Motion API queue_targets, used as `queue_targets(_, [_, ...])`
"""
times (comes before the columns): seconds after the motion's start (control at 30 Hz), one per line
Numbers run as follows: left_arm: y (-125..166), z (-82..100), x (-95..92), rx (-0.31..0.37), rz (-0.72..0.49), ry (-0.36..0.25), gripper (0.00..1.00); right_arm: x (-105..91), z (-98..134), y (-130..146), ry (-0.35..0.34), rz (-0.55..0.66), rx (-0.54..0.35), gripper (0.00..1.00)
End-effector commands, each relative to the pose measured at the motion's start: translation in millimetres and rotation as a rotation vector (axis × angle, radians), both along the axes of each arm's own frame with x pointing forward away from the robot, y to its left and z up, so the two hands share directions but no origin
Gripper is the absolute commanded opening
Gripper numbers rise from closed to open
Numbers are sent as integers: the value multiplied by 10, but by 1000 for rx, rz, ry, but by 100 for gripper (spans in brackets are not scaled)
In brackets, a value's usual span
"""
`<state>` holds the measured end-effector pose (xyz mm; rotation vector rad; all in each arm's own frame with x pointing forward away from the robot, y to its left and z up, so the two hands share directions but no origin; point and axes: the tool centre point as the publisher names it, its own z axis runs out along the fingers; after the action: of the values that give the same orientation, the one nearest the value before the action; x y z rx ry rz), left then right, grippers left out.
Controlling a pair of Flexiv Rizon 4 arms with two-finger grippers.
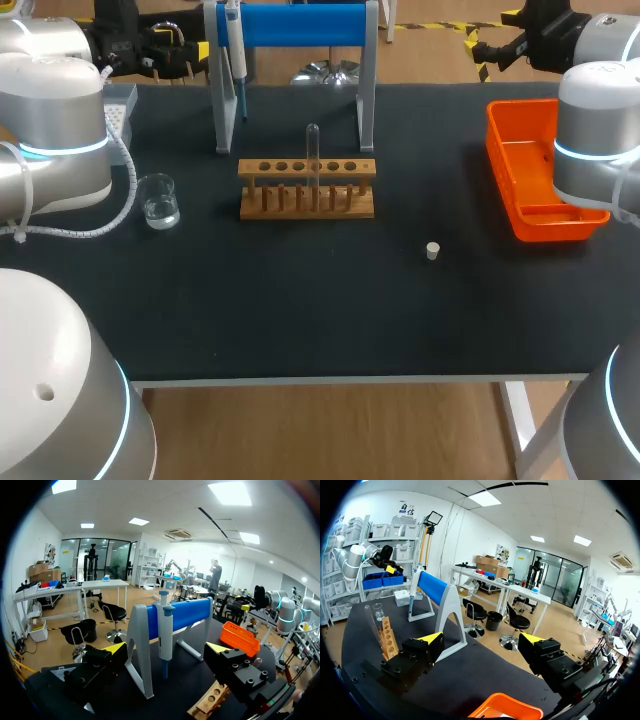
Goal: Invert the test tube, pick up the pipette, mount the tip to pipette, aspirate from beaker and dispense into the tube, eject the tip, return the pipette, and cap with the stopper.
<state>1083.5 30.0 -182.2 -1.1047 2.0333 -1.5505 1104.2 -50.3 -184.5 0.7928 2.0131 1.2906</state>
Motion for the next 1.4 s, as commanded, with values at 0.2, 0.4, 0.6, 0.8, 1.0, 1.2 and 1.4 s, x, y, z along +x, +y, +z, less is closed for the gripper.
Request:
queue_targets(0.2, [0,0,0,0,0,0,100,0,0,0,0,0,0,100])
queue_targets(0.4, [0,0,0,0,0,0,100,0,0,0,0,0,0,100])
queue_targets(0.6, [0,0,0,0,0,0,100,-222,73,75,-9,38,12,100])
queue_targets(0.8, [0,0,0,0,0,0,100,-571,88,186,4,90,47,100])
queue_targets(1.0, [0,0,0,0,0,0,100,-1102,-14,376,31,168,64,100])
queue_targets(1.2, [0,0,0,0,0,0,100,-1520,-150,610,22,235,82,100])
queue_targets(1.4, [0,0,0,0,0,0,100,-1817,-259,843,9,278,93,100])
